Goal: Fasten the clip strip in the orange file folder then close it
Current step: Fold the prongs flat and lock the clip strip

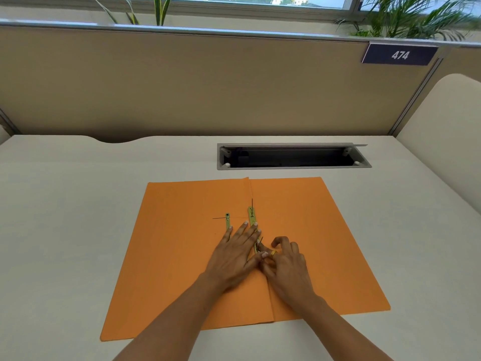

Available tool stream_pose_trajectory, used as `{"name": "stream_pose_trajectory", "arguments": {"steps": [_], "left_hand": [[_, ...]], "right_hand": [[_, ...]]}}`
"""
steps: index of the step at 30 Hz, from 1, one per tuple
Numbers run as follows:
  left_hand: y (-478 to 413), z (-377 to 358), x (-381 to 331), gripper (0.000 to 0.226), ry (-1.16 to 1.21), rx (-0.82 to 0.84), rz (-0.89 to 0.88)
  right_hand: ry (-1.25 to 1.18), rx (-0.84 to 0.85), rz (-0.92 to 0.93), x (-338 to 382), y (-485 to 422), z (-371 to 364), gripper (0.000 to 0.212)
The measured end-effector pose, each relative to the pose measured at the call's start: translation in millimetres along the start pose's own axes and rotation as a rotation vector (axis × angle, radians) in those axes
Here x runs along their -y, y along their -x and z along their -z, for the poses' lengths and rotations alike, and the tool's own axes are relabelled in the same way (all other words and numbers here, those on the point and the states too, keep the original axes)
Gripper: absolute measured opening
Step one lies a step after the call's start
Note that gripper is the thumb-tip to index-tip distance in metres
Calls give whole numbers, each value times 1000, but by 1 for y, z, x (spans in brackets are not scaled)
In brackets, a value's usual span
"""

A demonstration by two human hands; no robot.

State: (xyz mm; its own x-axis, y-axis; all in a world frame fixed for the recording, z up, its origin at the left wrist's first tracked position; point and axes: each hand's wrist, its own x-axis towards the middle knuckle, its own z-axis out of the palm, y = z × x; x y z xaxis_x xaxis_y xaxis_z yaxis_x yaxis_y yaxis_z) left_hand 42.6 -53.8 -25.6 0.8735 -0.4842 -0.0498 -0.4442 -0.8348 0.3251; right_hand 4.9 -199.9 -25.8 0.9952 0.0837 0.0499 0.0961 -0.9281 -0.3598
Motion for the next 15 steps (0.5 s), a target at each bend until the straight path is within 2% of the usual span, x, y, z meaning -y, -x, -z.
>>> {"name": "stream_pose_trajectory", "arguments": {"steps": [3,5,10,15], "left_hand": [[0,0,0,109,-4,2,2],[-1,0,0,110,-15,2,4],[1,3,-1,113,-16,17,-10],[1,3,-3,120,-62,42,-14]], "right_hand": [[-20,52,20,0,0,6,67],[-118,92,13,-1,-3,9,67],[-511,63,-125,-2,-27,16,33],[-599,22,-179,2,-58,30,21]]}}
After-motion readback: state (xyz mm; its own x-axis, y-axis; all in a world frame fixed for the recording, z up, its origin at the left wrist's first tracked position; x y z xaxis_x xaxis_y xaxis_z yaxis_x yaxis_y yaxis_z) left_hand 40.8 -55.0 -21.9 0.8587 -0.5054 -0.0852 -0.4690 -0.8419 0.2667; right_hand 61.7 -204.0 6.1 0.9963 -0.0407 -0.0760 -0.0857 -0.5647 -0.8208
